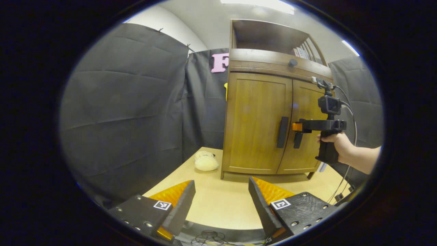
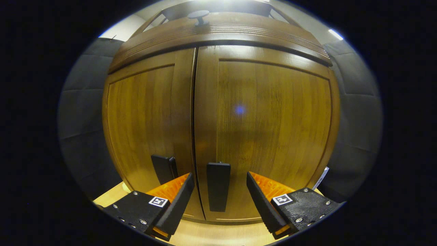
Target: Open the right door of the double-door shoe cabinet with the right hand, and open the left door with the left hand.
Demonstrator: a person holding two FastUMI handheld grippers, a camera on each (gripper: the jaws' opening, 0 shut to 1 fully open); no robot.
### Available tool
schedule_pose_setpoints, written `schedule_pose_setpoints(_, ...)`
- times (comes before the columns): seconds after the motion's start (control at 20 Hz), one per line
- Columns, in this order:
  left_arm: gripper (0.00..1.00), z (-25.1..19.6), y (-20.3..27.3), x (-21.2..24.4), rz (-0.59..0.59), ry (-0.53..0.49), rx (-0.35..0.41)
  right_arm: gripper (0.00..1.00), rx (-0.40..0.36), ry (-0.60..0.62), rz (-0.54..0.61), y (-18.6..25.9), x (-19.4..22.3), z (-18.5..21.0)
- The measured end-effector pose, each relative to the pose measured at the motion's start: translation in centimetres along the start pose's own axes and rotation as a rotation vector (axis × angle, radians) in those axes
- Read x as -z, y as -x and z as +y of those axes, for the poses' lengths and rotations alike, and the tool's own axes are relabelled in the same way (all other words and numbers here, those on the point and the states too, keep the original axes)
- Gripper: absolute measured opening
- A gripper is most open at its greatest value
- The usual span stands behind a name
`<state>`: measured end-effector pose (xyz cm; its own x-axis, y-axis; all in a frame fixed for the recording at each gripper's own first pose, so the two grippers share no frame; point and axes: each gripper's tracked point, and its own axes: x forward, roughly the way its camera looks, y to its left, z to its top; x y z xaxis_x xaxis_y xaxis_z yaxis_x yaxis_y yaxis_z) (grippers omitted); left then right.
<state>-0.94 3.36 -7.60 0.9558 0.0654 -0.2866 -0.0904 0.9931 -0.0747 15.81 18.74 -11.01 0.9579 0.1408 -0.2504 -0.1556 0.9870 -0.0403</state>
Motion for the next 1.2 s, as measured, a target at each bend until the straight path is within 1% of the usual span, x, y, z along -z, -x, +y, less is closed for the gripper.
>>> schedule_pose_setpoints(0.15, 0.89, 0.3, -0.1, 0.2, 0.004, -0.004, -0.008, 0.88, -0.032, 0.007, 0.018, -0.8, 0.4, 0.4)
schedule_pose_setpoints(0.2, 0.84, 0.3, -0.1, 0.2, 0.006, -0.002, -0.01, 0.84, -0.045, 0.012, 0.021, -1.0, 0.6, 0.9)
schedule_pose_setpoints(0.25, 0.84, 0.3, 0.1, 0.3, 0.006, 0.004, -0.011, 0.73, -0.052, 0.016, 0.02, -1.1, 0.6, 1.2)
schedule_pose_setpoints(0.3, 0.89, 0.2, 0.2, 0.3, 0.006, 0.01, -0.008, 0.67, -0.028, 0.03, 0.014, -1.0, 0.6, 0.7)
schedule_pose_setpoints(0.35, 0.89, 0.2, 0.2, 0.4, 0.004, 0.017, -0.003, 0.57, -0.009, 0.039, 0.012, -1.3, 0.5, 0.1)
schedule_pose_setpoints(0.4, 0.89, 0.2, 0.2, 0.3, 0.004, 0.022, 0.0, 0.47, -0.02, 0.026, 0.012, -1.6, 0.6, -0.1)
schedule_pose_setpoints(0.45, 0.84, 0.2, 0.1, 0.5, 0.006, 0.023, 0.002, 0.36, -0.031, 0.008, 0.017, -1.6, 0.7, -0.1)
schedule_pose_setpoints(0.5, 0.84, 0.2, 0.1, 0.5, 0.009, 0.022, 0.002, 0.34, -0.043, -0.011, 0.022, -1.4, 0.8, 0.0)
schedule_pose_setpoints(0.6, 0.95, 0.2, 0.1, 0.6, 0.013, 0.016, 0.006, 0.31, -0.06, -0.021, 0.032, -1.2, 0.7, 0.0)
schedule_pose_setpoints(0.65, 0.95, 0.1, 0.1, 0.5, 0.013, 0.014, 0.008, 0.29, -0.057, -0.019, 0.034, -1.0, 0.9, 0.0)
schedule_pose_setpoints(0.7, 0.89, 0.1, 0.1, 0.5, 0.011, 0.012, 0.011, 0.29, -0.052, -0.023, 0.031, -0.8, 0.8, 0.0)
schedule_pose_setpoints(0.8, 0.89, 0.1, 0.0, 0.6, 0.01, 0.009, 0.014, 0.29, -0.049, -0.018, 0.034, 0.0, 0.9, 0.0)
schedule_pose_setpoints(0.85, 0.95, 0.1, 0.1, 0.7, 0.011, 0.01, 0.016, 0.29, -0.055, -0.019, 0.039, 0.5, 1.1, 0.0)
schedule_pose_setpoints(0.9, 0.95, 0.1, 0.1, 0.6, 0.01, 0.01, 0.019, 0.29, -0.062, -0.027, 0.045, 0.5, 1.2, 0.1)
schedule_pose_setpoints(0.95, 0.89, 0.1, 0.1, 0.5, 0.009, 0.01, 0.021, 0.29, -0.071, -0.035, 0.05, 0.6, 1.2, 0.0)
schedule_pose_setpoints(1.15, 0.89, 0.0, 0.1, 0.6, 0.012, 0.01, 0.032, 0.29, -0.101, -0.038, 0.051, 0.4, 1.2, -0.3)
schedule_pose_setpoints(1.2, 0.87, 0.0, 0.1, 0.6, 0.01, 0.008, 0.035, 0.29, -0.108, -0.044, 0.051, 0.4, 1.3, -0.3)
